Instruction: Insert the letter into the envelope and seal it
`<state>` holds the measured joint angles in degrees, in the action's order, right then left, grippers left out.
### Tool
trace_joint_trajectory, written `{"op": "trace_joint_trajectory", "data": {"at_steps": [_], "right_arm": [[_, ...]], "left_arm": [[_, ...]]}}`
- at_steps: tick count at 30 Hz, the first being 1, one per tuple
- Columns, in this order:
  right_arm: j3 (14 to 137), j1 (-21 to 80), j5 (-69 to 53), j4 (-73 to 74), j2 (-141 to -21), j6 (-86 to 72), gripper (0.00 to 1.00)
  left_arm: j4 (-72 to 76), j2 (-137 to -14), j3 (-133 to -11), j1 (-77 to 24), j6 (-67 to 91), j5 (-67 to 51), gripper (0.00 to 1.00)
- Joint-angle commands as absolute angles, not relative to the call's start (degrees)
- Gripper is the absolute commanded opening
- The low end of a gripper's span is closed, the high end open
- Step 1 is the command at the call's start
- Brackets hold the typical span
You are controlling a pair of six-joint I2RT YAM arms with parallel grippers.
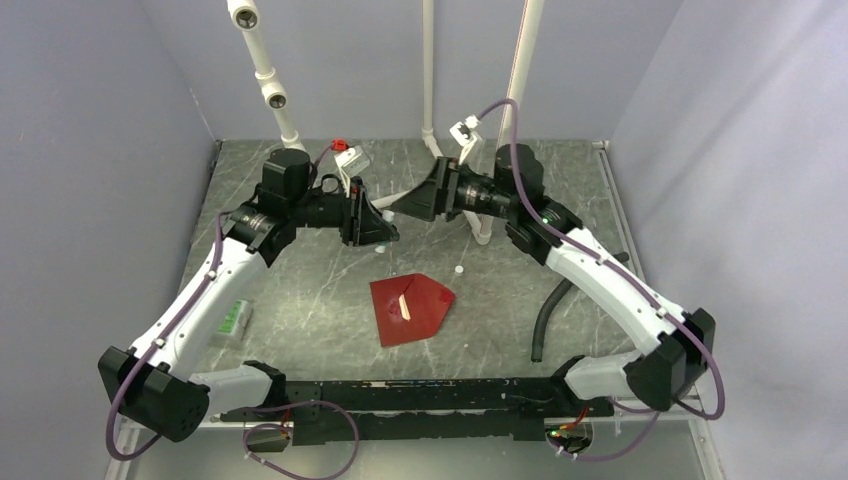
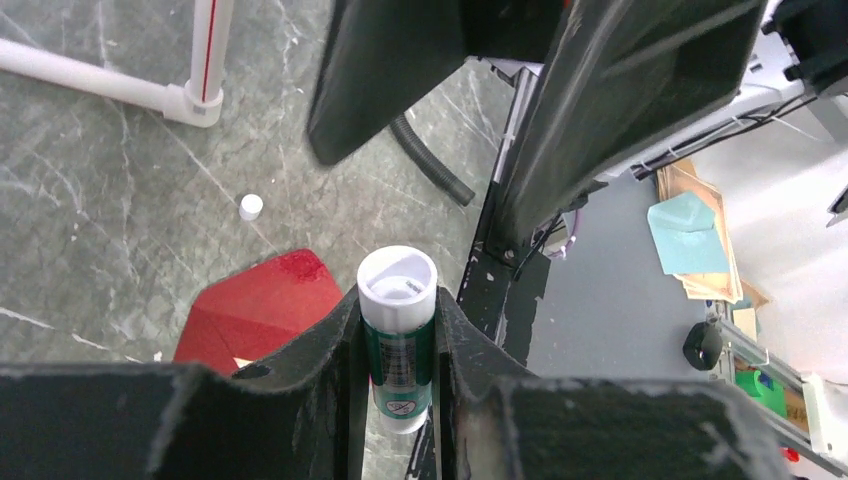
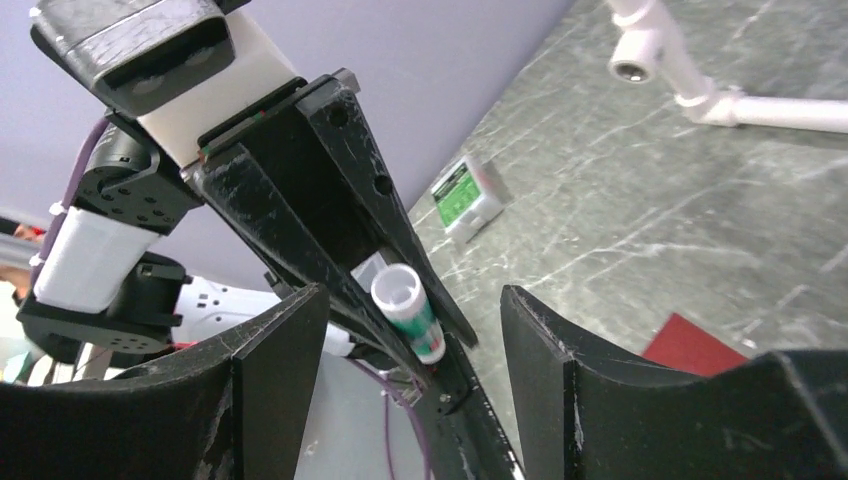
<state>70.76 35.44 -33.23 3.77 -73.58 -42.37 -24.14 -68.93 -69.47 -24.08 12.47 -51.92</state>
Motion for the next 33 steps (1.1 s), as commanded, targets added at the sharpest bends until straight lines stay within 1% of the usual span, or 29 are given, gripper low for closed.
{"op": "trace_joint_trajectory", "data": {"at_steps": [1, 5, 9, 10, 15, 17, 19, 22, 24, 27, 29, 31, 33], "right_arm": [[78.69, 39.44, -30.69, 6.68, -77.72, -41.84, 0.68], [80.92, 40.66, -26.04, 12.16, -79.25, -41.14, 0.64], [81.29, 40.83, -28.64, 12.26, -80.13, -41.92, 0.49], [81.52, 40.97, -29.34, 12.63, -80.45, -41.88, 0.47], [82.18, 41.65, -30.93, 15.23, -81.13, -40.72, 0.47], [82.82, 41.75, -30.85, 16.6, -81.47, -40.08, 0.45], [83.24, 41.79, -30.98, 17.4, -81.75, -39.71, 0.38], [82.05, 41.81, -27.64, 16.07, -80.31, -40.18, 0.17], [81.52, 41.75, -23.95, 15.78, -78.92, -40.47, 0.07], [80.77, 41.7, -19.65, 15.36, -77.05, -41.33, 0.01], [80.35, 41.6, -19.02, 15.03, -76.27, -41.66, 0.0], [80.9, 41.49, -19.58, 16.14, -76.52, -41.83, 0.0], [80.64, 41.53, -20.04, 16.06, -76.51, -42.3, 0.0]], "left_arm": [[-25.22, -68.22, -72.81, -24.08, 7.33, -55.71, 0.02], [-25.17, -67.92, -72.68, -24.08, 6.94, -55.06, 0.03], [-22.38, -66.81, -70.89, -24.09, 9.67, -54.46, 0.02], [-21.11, -66.46, -70.2, -24.08, 10.48, -53.71, 0.02], [-18.8, -66.04, -69.7, -24.08, 12.61, -52.07, 0.03], [-18.65, -66.16, -69.76, -24.08, 13.15, -51.54, 0.02], [-18.48, -66.14, -69.82, -24.08, 13.92, -51.08, 0.02], [-19.44, -66.33, -70.54, -24.08, 16.12, -49.91, 0.03], [-22.11, -66.73, -71.79, -24.08, 17.29, -47.61, 0.1], [-23.21, -66.69, -71.75, -24.08, 18.57, -45.92, 0.29], [-22.52, -66.33, -70.6, -24.07, 19.31, -45.55, 0.39], [-21.67, -66.02, -69.54, -24.08, 20.02, -45.37, 0.47], [-21.16, -65.99, -68.84, -24.08, 20.45, -45.5, 0.48]]}}
